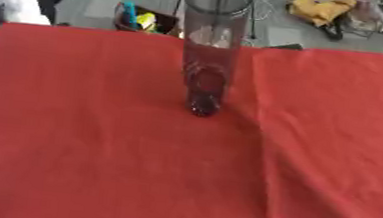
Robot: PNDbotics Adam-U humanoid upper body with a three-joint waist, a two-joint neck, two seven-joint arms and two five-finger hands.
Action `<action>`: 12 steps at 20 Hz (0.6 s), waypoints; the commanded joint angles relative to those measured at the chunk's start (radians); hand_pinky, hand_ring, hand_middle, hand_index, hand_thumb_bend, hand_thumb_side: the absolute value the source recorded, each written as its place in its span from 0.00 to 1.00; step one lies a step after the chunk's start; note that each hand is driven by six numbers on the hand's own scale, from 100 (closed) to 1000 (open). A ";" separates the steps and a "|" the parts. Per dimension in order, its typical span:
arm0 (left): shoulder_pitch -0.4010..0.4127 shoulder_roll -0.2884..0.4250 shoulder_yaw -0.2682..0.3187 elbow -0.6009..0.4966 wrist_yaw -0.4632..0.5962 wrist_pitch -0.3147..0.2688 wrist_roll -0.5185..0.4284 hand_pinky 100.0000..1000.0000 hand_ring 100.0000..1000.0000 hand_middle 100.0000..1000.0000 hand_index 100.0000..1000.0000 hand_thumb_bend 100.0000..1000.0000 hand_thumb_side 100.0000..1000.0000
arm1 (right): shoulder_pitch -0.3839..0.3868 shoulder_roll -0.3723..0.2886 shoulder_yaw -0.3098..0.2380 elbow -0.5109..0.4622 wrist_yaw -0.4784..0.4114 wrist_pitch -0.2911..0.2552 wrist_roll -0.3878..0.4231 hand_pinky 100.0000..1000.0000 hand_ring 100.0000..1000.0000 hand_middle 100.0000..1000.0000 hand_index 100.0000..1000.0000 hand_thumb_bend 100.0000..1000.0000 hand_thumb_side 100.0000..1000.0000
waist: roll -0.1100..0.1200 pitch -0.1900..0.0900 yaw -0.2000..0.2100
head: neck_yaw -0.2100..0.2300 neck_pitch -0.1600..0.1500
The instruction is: Arrange flowers into the vase.
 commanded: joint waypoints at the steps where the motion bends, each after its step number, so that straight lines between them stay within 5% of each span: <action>1: -0.041 -0.004 0.028 0.028 0.043 0.009 0.093 0.00 0.00 0.00 0.00 0.00 0.45 | -0.020 -0.044 0.001 -0.014 -0.044 -0.015 0.011 0.77 0.79 0.40 0.71 0.00 1.00 | -0.002 -0.028 -0.002 | 0.018 0.015; 12: -0.178 -0.088 0.045 0.143 0.139 0.018 0.305 0.00 0.00 0.00 0.00 0.00 0.49 | -0.013 -0.043 0.019 -0.014 -0.068 -0.031 0.048 0.77 0.79 0.40 0.70 0.00 1.00 | -0.002 -0.037 -0.020 | 0.040 -0.010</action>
